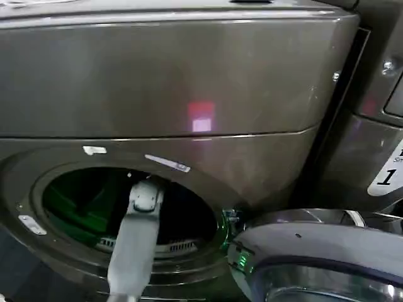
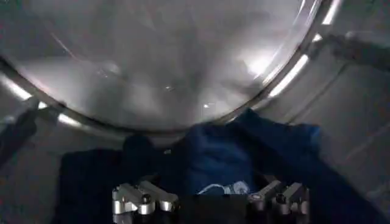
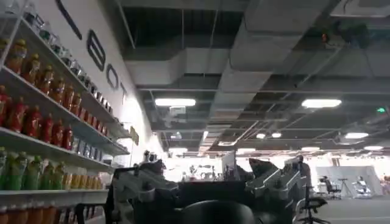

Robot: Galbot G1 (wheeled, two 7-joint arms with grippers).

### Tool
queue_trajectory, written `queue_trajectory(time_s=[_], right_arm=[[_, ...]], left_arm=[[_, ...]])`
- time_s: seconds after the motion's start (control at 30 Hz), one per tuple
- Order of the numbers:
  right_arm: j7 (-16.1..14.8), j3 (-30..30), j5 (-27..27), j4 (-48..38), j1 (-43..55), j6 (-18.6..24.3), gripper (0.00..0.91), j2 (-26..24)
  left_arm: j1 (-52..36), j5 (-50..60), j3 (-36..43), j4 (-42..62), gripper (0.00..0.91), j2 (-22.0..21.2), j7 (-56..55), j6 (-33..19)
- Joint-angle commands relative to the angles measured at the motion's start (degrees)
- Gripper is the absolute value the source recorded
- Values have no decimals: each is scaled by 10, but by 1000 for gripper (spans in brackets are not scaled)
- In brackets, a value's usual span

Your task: Grasp the clothes from the dryer.

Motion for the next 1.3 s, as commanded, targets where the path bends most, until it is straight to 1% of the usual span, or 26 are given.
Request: queue_trajectory(time_s=[0.03, 0.1, 0.13, 0.17, 0.23, 0.27, 0.33, 0.43, 0.5, 0.67, 0.73, 0.83, 0.87, 0.97, 1.1, 1.17, 1.3], right_arm=[[-1, -2, -2, -4, -1, 1, 907, -1], [-2, -3, -2, -6, -2, 4, 907, -2], [-2, -3, -2, -7, -2, 4, 907, -3], [-3, -3, -2, -8, -3, 5, 907, -4], [-4, -3, -3, -12, -4, 6, 907, -6], [-4, -3, -3, -12, -4, 7, 907, -6], [-7, -3, -3, -17, -5, 11, 907, -6], [-7, -3, -5, -21, -5, 15, 907, -6], [-7, -5, -5, -19, -4, 16, 907, -4], [-6, -8, -5, -20, -1, 25, 907, -4], [-6, -10, -5, -24, 0, 27, 907, -4], [-5, -15, -13, -22, 2, 31, 907, -1], [-5, -18, -14, -20, 4, 31, 907, 1], [-5, -25, -16, -18, 10, 31, 907, 2], [-5, -33, -18, -20, 13, 35, 907, 3], [-5, -36, -19, -21, 14, 36, 907, 4], [-4, -45, -27, -28, 19, 38, 907, 2]], left_arm=[[-65, 402, -17, 41, 907, 11, 371, -254], [-71, 447, -7, 36, 907, 20, 420, -327], [-76, 458, 4, 38, 907, 26, 426, -356], [-80, 463, 8, 43, 907, 28, 430, -370], [-89, 463, 16, 52, 907, 32, 442, -418], [-95, 463, 17, 58, 907, 33, 445, -435], [-107, 451, 14, 87, 907, 34, 457, -447], [-118, 436, 12, 107, 907, 38, 465, -446], [-121, 435, 15, 117, 907, 38, 465, -428], [-129, 414, 18, 135, 907, 35, 465, -421], [-134, 402, 17, 150, 907, 36, 465, -419], [-141, 373, 15, 180, 907, 35, 465, -402], [-142, 359, 15, 193, 907, 36, 464, -389], [-145, 326, 15, 222, 907, 38, 465, -380], [-144, 312, 14, 250, 907, 38, 465, -376], [-145, 304, 7, 271, 907, 38, 465, -361], [-153, 303, -1, 305, 907, 40, 465, -360]])
